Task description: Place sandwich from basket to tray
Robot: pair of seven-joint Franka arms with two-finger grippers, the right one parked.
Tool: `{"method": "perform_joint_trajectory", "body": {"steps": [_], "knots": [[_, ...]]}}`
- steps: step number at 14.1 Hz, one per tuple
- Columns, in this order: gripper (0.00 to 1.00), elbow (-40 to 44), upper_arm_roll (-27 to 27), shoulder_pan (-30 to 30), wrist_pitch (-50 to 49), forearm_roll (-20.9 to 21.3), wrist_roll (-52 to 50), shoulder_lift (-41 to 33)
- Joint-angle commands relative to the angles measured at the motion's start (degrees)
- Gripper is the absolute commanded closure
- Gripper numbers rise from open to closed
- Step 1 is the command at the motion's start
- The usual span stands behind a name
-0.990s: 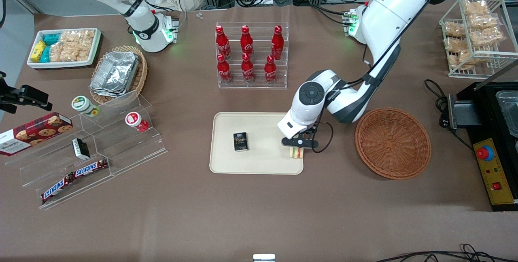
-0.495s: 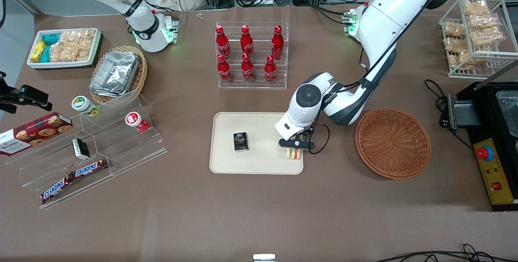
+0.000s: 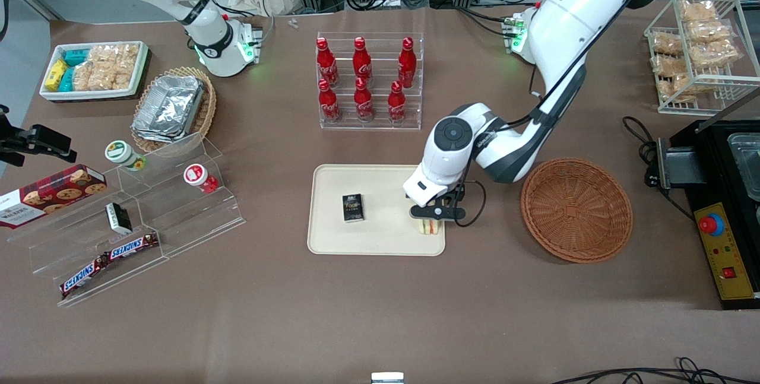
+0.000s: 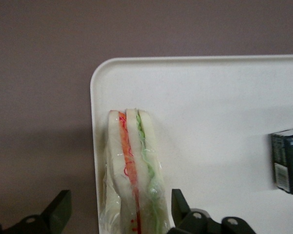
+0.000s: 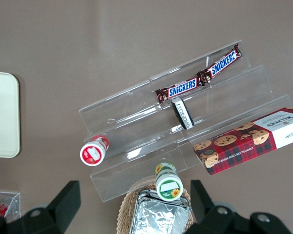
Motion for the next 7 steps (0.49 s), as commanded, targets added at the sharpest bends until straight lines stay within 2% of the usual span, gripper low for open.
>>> {"method": "perform_joint_trajectory", "body": {"steps": [1,4,7], "knots": [[0.01,-0.7,-0.1,1.8,-5.8,-4.5,-0.2,-8.7],[0.01,2.1,-0.1,4.7,-16.6,-9.0,6.4,-11.9],[0.01,5.2,0.0,9.9,-25.8,-16.5,17.4,-15.8]]}}
